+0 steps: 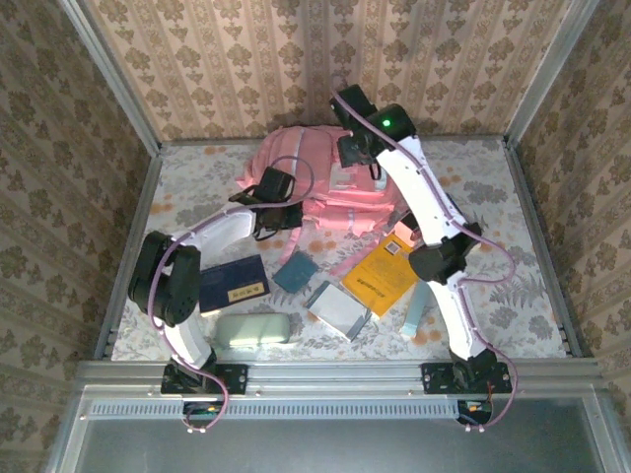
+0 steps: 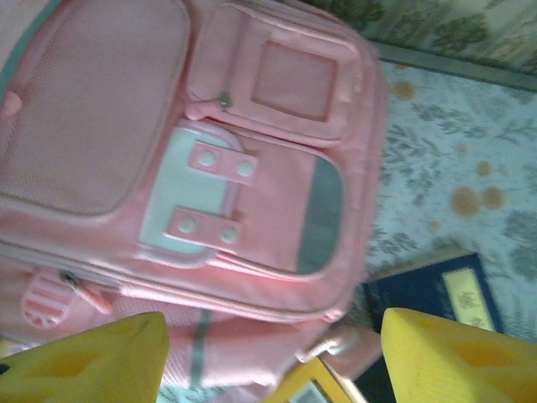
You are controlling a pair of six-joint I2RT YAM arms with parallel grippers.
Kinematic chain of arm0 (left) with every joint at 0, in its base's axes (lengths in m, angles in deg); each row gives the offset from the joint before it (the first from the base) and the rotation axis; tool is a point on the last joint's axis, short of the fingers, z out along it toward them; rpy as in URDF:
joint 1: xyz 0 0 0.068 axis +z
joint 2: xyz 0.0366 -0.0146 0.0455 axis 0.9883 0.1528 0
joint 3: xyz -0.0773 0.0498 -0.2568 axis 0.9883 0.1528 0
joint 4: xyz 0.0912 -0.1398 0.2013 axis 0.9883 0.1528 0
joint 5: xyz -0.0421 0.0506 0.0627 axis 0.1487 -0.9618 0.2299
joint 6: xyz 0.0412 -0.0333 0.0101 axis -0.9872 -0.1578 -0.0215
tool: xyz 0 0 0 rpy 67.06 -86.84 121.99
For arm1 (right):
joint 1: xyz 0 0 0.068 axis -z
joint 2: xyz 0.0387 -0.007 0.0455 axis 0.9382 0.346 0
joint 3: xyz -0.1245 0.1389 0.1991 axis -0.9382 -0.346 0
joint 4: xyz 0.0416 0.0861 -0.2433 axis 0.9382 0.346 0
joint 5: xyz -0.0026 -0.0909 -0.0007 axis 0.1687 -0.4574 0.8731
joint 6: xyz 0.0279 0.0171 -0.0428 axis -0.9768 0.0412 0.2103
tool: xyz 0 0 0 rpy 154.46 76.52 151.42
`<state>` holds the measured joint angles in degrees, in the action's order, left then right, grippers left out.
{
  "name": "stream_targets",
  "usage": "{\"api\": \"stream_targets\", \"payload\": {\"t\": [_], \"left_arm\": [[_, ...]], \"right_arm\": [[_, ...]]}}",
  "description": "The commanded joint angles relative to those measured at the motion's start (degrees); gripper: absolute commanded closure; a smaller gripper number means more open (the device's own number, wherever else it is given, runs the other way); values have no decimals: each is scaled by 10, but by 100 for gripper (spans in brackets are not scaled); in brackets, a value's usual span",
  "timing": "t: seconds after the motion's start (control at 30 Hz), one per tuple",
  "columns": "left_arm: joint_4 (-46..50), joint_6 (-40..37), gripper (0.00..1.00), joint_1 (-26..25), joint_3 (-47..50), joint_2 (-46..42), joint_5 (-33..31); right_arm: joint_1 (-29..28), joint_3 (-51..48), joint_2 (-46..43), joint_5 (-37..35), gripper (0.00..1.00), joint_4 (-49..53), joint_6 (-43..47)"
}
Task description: Pack the student bag
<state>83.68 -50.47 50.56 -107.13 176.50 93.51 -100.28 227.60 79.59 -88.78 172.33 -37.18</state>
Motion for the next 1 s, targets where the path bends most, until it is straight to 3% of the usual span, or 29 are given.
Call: {"api": "stream_targets", "payload": {"t": [0.0,0.13,0.23,0.37,0.43,0.53,0.67,0.73,0.8,0.97], "left_arm": [[-30,17,100,5,9,-30,20],[-47,28,100,5,16,-27,44],[-50,33,100,2,17,-29,62],[-48,33,100,-4,24,-40,69],[-49,34,100,-9,28,-45,72],[-55,39,100,-13,38,-49,80],[-63,49,100,-13,46,-52,91],[-62,49,100,-13,45,-53,92],[-62,53,100,-13,44,-54,92],[-60,59,100,-13,35,-53,89]], "right_arm": [[-13,-85,-91,-67,29,-6,38],[-31,-205,-145,-114,28,5,43],[-37,-310,-183,-108,27,-1,38],[-39,-495,-264,-90,26,-82,55],[-34,-585,-309,-65,24,-142,61],[-10,-701,-381,74,25,-245,22],[-3,-852,-456,288,29,-460,-158],[-3,-923,-472,353,28,-593,-269],[-3,-977,-464,383,26,-716,-374],[-3,-1005,-378,403,21,-837,-541]]}}
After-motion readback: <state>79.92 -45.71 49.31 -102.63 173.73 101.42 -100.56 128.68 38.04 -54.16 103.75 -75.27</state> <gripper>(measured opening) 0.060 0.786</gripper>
